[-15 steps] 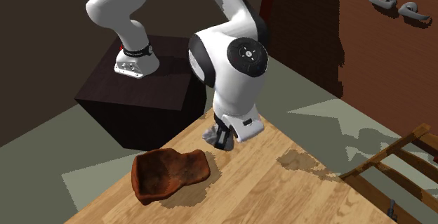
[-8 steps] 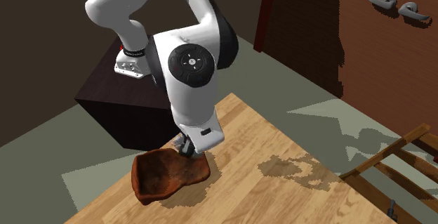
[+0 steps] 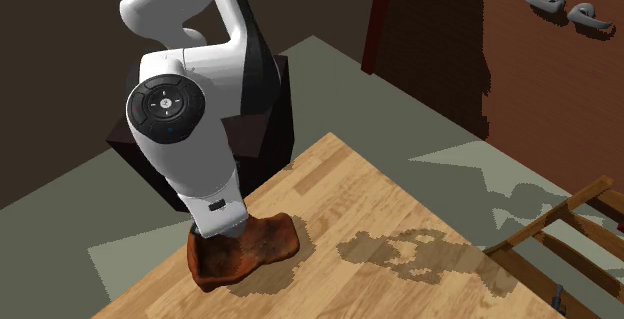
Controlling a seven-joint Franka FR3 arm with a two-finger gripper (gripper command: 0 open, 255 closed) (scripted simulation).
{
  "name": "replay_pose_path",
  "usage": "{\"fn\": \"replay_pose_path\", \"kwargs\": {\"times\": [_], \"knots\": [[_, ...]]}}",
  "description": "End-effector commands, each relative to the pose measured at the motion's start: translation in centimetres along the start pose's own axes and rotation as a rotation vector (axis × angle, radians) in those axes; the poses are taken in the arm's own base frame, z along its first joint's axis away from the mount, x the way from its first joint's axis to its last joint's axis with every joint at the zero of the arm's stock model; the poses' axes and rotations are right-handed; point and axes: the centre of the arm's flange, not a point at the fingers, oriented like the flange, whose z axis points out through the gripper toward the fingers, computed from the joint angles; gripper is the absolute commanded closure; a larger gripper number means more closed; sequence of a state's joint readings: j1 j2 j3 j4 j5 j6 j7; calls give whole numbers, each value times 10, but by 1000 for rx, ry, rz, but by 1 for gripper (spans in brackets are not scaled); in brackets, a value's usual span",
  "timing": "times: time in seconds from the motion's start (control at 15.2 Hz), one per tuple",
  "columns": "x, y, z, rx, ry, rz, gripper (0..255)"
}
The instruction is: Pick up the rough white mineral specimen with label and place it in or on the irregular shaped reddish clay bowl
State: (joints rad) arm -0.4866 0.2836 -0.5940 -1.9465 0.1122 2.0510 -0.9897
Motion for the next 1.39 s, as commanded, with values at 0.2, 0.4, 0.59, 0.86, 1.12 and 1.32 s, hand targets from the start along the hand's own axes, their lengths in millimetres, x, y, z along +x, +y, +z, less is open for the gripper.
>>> {"fn": "replay_pose_path", "kwargs": {"times": [0.2,0.4,0.59,0.86,1.12,1.32], "knots": [[-8,12,18,-1,0,-1,255],[-6,13,33,-1,0,-1,255],[-4,14,49,-1,0,-1,255],[-2,16,70,-1,0,-1,255],[0,17,87,-1,0,-1,255],[0,17,87,-1,0,-1,255]]}}
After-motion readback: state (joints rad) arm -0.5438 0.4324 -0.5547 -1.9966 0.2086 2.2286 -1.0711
